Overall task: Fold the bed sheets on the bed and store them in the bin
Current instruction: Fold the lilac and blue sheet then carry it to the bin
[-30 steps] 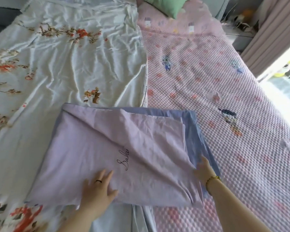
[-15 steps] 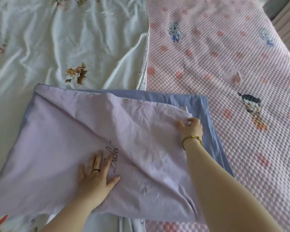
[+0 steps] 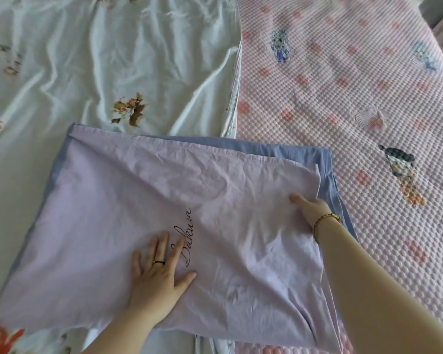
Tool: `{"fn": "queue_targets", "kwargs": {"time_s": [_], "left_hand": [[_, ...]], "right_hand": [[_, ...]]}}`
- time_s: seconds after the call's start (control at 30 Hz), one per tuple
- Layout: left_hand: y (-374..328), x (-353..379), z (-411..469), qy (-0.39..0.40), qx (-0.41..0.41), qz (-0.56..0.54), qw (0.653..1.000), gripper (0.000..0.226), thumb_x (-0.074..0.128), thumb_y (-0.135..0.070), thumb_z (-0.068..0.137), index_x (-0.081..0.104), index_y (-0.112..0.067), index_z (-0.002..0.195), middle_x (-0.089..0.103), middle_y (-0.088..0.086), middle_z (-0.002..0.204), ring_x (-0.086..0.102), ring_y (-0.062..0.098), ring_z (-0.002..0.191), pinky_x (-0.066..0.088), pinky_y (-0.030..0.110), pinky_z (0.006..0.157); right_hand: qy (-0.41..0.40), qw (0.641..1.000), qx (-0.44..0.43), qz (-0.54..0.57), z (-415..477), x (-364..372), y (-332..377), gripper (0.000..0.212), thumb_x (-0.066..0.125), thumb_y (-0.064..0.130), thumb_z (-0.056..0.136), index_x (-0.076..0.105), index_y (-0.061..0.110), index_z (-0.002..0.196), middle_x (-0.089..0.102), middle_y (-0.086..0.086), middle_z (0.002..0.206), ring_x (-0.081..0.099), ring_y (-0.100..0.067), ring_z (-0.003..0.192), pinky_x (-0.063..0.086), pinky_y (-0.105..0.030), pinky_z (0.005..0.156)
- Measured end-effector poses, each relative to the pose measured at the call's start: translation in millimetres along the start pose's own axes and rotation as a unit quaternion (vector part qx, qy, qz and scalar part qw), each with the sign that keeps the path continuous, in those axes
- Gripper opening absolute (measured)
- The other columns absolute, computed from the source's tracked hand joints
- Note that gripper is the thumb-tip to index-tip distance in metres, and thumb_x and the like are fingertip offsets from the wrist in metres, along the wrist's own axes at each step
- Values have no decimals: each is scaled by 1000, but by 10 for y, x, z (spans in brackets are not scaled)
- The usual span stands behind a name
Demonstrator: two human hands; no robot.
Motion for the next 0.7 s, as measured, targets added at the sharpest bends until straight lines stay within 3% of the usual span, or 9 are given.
{"fn": "queue_targets", "kwargs": {"time_s": [0.13, 0.2, 0.27, 0.37, 0.47, 0.53, 0.6, 0.7], "left_hand": [[-3, -50, -37, 18, 9, -20, 1000, 66, 0, -61, 91, 45, -24, 122, 65, 12, 117, 40, 23, 113, 24, 38, 88], [-13, -93, -50, 14, 20, -18, 1000, 65, 1, -60, 92, 45, -24, 122, 64, 11, 117, 40, 23, 113, 23, 37, 90], [-21, -139, -57, -10, 32, -28, 999, 65, 1, -60, 92, 45, -23, 122, 64, 13, 117, 40, 22, 113, 20, 35, 94], [85, -259, -41, -98, 12, -67, 993, 67, 4, -61, 92, 45, -17, 121, 63, 20, 116, 39, 25, 109, 35, 42, 93], [362, -416, 39, -175, -54, -111, 977, 68, 23, -58, 90, 51, -4, 120, 58, 32, 116, 46, 39, 110, 43, 54, 85], [563, -459, 90, -163, -94, -108, 976, 69, 37, -49, 77, 59, 4, 114, 57, 36, 113, 56, 53, 98, 44, 63, 77], [691, -451, 124, -130, -107, -97, 981, 71, 38, -47, 71, 62, 7, 111, 57, 37, 112, 57, 56, 93, 44, 65, 73], [749, -547, 126, -185, -113, -87, 972, 67, 53, -43, 73, 59, 7, 117, 52, 38, 120, 51, 59, 103, 39, 66, 83]], "right_hand": [[-40, 994, -80, -66, -5, -101, 238, 31, 51, 22, 92, 56, -1, 113, 54, -13, 98, 52, -30, 91, 41, -32, 77], [-66, 987, -132, -66, -7, -161, 431, 17, 49, 20, 92, 54, 4, 97, 51, -8, 84, 49, -27, 86, 39, -29, 71], [-85, 982, -151, -74, -3, -176, 551, 23, 48, 21, 93, 47, 5, 77, 44, -2, 68, 45, -23, 77, 33, -27, 57], [-117, 977, -166, -66, 4, -180, 609, 35, 47, 24, 93, 38, 12, 62, 39, -1, 64, 41, -23, 63, 30, -27, 64], [-96, 983, -150, -37, -22, -204, 519, 29, 49, 27, 93, 50, 6, 73, 48, -6, 73, 46, -24, 71, 36, -27, 65], [-10, 994, -98, -55, -96, -165, 367, 25, 53, 30, 92, 54, 5, 95, 52, -11, 91, 50, -23, 68, 45, -21, 59], [58, 990, -53, -115, -125, -112, 169, 37, 58, 29, 89, 58, -3, 105, 55, -13, 95, 54, -26, 74, 48, -28, 67], [20, 984, -83, -155, -156, -185, 136, 38, 57, 25, 90, 59, -7, 110, 54, -14, 92, 52, -28, 84, 38, -29, 72]]}}
Point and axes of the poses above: each hand's wrist, its own z-axis towards the middle knuckle, its own x-axis out of the palm, y = z × x, the point moved 2 cm from there along z, towards the middle knuckle
